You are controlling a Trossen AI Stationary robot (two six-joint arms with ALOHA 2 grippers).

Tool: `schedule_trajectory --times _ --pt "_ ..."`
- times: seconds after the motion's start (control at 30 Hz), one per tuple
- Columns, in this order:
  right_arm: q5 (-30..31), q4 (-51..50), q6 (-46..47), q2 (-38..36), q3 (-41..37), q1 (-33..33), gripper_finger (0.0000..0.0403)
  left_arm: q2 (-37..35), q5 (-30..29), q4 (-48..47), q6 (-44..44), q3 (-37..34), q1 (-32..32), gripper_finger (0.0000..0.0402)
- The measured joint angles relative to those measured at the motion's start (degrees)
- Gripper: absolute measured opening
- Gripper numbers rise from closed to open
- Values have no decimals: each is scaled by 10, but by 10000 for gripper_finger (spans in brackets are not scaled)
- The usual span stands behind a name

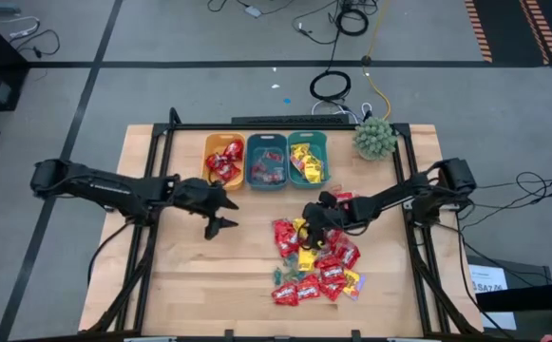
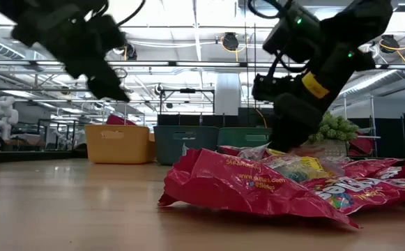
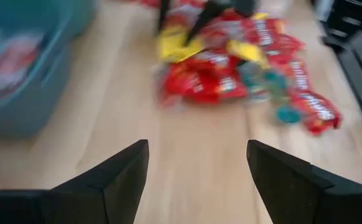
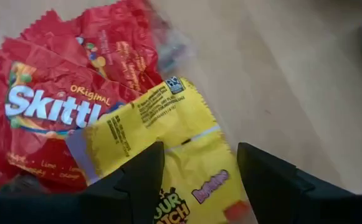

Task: Sort candy
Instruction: Put the yellow candy into the green bin

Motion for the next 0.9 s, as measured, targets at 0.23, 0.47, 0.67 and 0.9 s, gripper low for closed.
schedule_trajectory --times 0.23,0.47,0.67,0.9 --pt "-36 5 0 32 5 5 111 -55 -8 -46 7 -33 0 281" --pt "-24 -52 -4 -38 9 8 18 -88 -1 -23 26 -33 0 281" --pt "15 -157 -1 -153 48 6 5 -144 8 39 45 -33 0 281" --pt "141 -220 -2 -226 141 -24 2 -198 8 61 57 -33 0 281"
